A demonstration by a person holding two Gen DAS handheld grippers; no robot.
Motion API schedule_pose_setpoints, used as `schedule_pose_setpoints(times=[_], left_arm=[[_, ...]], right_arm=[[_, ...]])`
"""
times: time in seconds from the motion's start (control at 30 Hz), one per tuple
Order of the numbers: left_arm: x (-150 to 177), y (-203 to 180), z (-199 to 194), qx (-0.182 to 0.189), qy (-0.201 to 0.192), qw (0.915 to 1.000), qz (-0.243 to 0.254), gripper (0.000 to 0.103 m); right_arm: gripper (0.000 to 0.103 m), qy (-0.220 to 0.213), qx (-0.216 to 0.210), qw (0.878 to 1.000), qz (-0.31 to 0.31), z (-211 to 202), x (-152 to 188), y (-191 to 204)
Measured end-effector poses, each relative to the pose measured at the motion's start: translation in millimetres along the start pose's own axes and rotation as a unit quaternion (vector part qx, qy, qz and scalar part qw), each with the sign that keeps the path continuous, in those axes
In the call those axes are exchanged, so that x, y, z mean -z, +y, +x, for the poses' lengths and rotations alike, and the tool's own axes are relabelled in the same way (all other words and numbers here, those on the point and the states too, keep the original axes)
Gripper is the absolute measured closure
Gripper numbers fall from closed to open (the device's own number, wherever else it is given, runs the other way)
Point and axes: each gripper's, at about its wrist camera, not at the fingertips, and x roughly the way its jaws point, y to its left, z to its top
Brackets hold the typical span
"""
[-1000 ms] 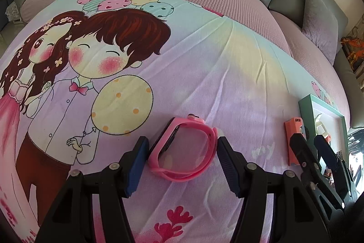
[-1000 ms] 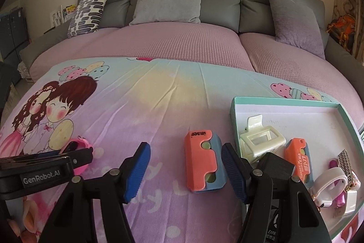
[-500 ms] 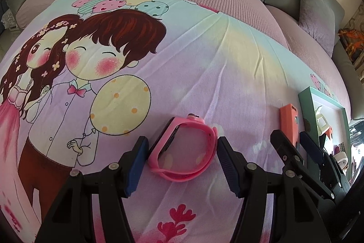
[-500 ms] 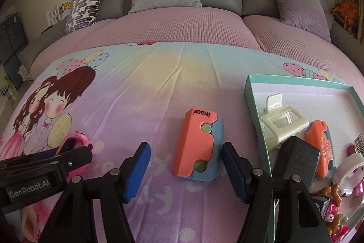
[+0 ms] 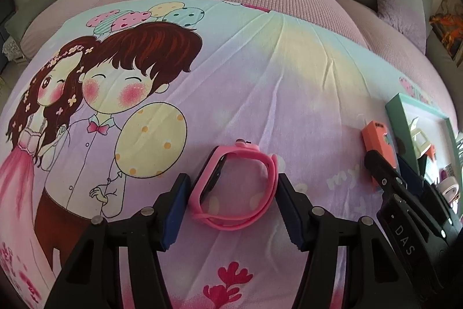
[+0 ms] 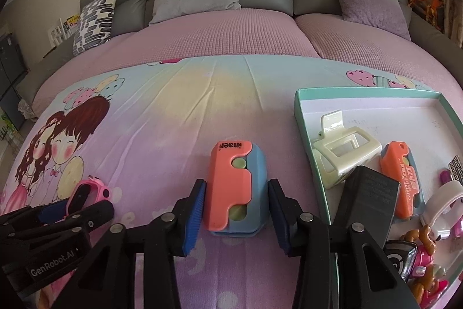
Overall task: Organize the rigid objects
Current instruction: 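Grasp the coral-blue carrot knife with the right tool while the left tool holds the band, then carry the band and knife over the tray and open both tools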
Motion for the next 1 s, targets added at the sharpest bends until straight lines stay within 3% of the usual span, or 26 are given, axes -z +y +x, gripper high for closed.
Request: schedule_pose_setpoints(times=[0.13, 0.23, 0.47, 0.73, 1.0], left_arm=[[0, -2, -15, 0.025, -0.014, 0.9996, -0.005, 0.042], [-1, -18, -33, 0.066, -0.035, 0.9972, 0.003, 0.042], [-3, -89, -69, 0.132, -0.077, 0.9857, 0.071, 0.042], [12, -173, -75, 0.162, -0.088, 0.9685, 0.167, 0.042], [32, -235, -44, 0.173, -0.058, 0.9580, 0.221, 0.042]], right_arm=[[0.058, -0.038, -0.004, 0.999, 0.019, -32, -7, -15], [0.058, -0.064, 0.004, 0.997, 0.035, -57, -9, -33], [0.058, -0.091, 0.078, 0.990, 0.078, -99, -7, -97], [0.058, -0.089, 0.148, 0.976, 0.134, -124, 6, -178], [0.058, -0.069, 0.135, 0.972, 0.177, -113, 19, -216]])
